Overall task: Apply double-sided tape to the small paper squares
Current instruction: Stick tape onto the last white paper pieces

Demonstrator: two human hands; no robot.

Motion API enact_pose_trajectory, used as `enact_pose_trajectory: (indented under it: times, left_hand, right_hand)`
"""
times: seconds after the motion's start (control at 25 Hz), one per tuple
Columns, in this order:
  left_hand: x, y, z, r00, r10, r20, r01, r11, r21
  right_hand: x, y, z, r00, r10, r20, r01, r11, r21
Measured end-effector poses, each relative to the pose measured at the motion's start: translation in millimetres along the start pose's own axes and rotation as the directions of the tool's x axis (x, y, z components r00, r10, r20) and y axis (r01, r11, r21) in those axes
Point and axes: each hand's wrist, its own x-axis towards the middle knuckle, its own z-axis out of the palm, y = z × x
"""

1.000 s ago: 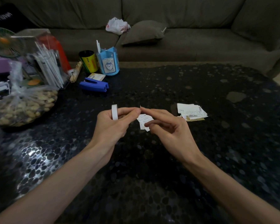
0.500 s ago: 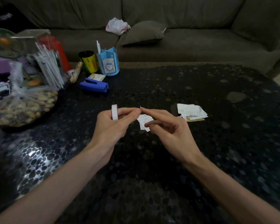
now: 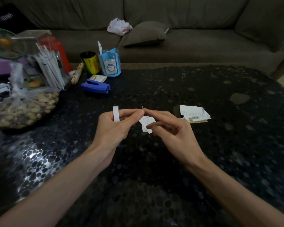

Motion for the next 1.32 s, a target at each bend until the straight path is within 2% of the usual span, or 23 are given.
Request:
enact_pose_trajectory:
  times: [0.8,1.0,1.12,1.32]
  left_hand:
    - [2.4,-2.6,-3.5,0.999,0.031,0.009,-0.031,1.0,0.001]
    - [3.4,-5.2,-4.1,0.996,0.079,0.045,-0.083,0.993,0.086]
    - [3.1,-3.8,-3.8,0.995,0.085,0.052,-0.09,0.992,0.094]
    - [0.8,-0.6,-2.0,0.994,0.092,0.065,-0.099,0.99,0.103]
  right_hand:
    - [-0.3,-1.2,0.2,1.0,0.029,0.007,-0.029,0.999,0.034]
    - [2.1,-2.3,-3.6,0.986,0.111,-0.121,-0.095,0.987,0.13]
    - [2.9,-2.9,-4.3,0.98,0.172,-0.102,-0.157,0.978,0.137]
    - [3.3,-8.2,-1.4,0.948,0.314,-0.051,-0.287,0.913,0.291]
